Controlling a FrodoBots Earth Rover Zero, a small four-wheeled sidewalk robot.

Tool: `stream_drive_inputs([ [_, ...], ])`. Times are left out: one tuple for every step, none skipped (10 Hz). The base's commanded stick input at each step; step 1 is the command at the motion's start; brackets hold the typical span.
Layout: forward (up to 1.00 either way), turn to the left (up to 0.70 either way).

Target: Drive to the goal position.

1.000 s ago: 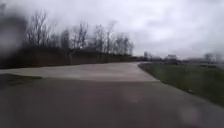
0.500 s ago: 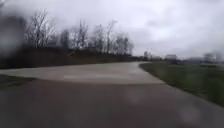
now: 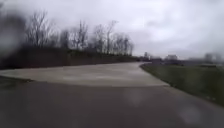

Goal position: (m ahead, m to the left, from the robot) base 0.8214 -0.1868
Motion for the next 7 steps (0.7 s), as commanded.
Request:
stream_drive_inputs([
  [0.70, 0.00],
  [0.70, 0.00],
  [0.70, 0.00],
  [0.70, 0.00],
  [0.70, 0.00],
  [0.70, 0.00],
  [0.70, 0.00],
])
